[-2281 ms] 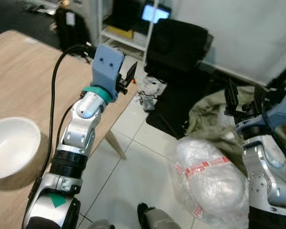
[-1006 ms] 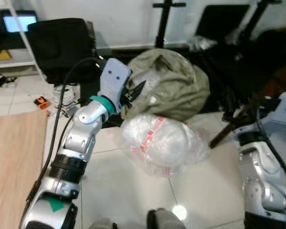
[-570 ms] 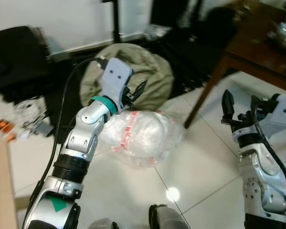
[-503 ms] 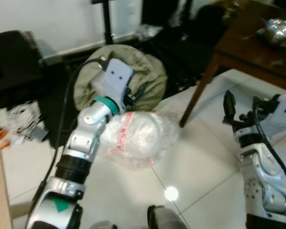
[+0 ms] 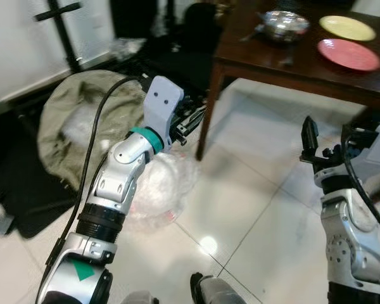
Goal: Setting the table
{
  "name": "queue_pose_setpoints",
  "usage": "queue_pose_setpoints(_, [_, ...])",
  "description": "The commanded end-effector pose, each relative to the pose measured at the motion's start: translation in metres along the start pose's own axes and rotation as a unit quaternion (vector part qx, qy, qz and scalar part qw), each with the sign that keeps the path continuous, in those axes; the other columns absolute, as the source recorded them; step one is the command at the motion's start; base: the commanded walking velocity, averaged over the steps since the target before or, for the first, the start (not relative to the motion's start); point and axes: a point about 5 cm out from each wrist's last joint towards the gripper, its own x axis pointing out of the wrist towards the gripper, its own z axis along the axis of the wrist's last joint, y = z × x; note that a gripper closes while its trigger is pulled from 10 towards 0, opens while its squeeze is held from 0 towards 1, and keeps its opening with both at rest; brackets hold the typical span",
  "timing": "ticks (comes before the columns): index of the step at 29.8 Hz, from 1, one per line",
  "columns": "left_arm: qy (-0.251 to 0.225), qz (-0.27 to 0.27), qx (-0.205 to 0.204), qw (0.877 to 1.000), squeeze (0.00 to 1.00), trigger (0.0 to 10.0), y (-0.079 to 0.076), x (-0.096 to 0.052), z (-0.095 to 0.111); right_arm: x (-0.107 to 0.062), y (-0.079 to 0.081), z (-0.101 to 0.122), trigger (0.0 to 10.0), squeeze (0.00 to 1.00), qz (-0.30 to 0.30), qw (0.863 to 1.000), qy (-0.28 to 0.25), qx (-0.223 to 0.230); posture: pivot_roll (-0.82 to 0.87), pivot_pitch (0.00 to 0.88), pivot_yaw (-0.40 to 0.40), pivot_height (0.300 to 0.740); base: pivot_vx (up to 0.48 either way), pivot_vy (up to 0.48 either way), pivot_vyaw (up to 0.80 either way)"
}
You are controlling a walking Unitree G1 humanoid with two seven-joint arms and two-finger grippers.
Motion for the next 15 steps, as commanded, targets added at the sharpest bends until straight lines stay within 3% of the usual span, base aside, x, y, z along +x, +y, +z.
queue_pose_setpoints(1, [0.008, -0.003, -0.012, 1.000, 0.00, 10.0, -0.0011, -0.0013, -0.0038, -0.0014, -0.0029, -0.0016, 10.0, 0.00, -0.005, 1.000, 0.005, -0.002, 0.04, 0.021, 0.047, 0.740, 0.000, 0.000, -0.80])
queue_pose_setpoints(15, [-0.002, -0.004, -0.023, 1.000, 0.00, 10.0, -0.0007, 0.0002, -0.0001, -0.0004, -0.0027, -0.0002, 10.0, 0.00, -0.005, 1.000, 0.002, -0.002, 0.04, 0.019, 0.047, 0.740, 0.000, 0.000, -0.80])
